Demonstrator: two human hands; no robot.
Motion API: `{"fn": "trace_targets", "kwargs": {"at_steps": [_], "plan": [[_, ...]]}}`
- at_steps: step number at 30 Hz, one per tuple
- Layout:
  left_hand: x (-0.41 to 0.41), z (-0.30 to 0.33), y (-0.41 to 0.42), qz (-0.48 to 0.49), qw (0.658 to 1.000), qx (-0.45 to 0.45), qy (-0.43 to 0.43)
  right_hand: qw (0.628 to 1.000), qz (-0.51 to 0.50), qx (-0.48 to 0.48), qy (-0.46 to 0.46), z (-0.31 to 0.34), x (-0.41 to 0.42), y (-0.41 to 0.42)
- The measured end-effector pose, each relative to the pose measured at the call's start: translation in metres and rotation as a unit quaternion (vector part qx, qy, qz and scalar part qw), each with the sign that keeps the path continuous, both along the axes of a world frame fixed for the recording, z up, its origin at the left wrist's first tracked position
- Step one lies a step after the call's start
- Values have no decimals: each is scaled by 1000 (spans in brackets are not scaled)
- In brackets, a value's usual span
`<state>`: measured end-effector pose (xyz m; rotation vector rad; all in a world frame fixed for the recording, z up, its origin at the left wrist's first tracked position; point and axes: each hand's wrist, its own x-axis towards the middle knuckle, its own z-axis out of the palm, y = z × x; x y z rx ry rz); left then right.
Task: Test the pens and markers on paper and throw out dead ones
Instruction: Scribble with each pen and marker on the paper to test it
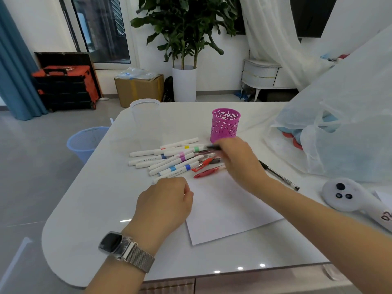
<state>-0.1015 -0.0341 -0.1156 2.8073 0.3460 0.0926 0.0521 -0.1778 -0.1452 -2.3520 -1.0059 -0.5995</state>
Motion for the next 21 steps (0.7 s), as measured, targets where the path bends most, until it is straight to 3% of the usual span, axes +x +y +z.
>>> {"fn": "trace_targets", "kwargs": {"at_steps": [1, 2, 4, 5, 6, 7, 9, 11, 17, 21], "plan": [[0, 0, 0, 4, 1000, -5, -7, 983, 13, 137, 121, 13, -5, 2], [0, 0, -1, 8, 1000, -10, -14, 917, 41, 303, 257, 26, -11, 2], [0, 2, -2, 14, 999, -25, -31, 660, 111, 547, 503, 48, -21, -3], [0, 3, -2, 16, 999, -34, -37, 545, 140, 584, 585, 55, -27, -8], [-1, 4, -3, 18, 998, -42, -43, 476, 153, 593, 631, 59, -33, -12], [-1, 5, -3, 19, 998, -45, -47, 439, 150, 592, 659, 61, -38, -15], [-3, 6, -2, 22, 998, -40, -53, 431, 115, 571, 690, 64, -48, -20], [-5, 6, 1, 28, 998, -34, -47, 458, 101, 543, 696, 66, -55, -21], [-14, 2, 5, 4, 998, 12, 56, 486, 92, 538, 683, 65, -54, -21], [-21, -1, -3, -39, 994, 36, 98, 484, 125, 527, 687, 60, -50, -22]]}}
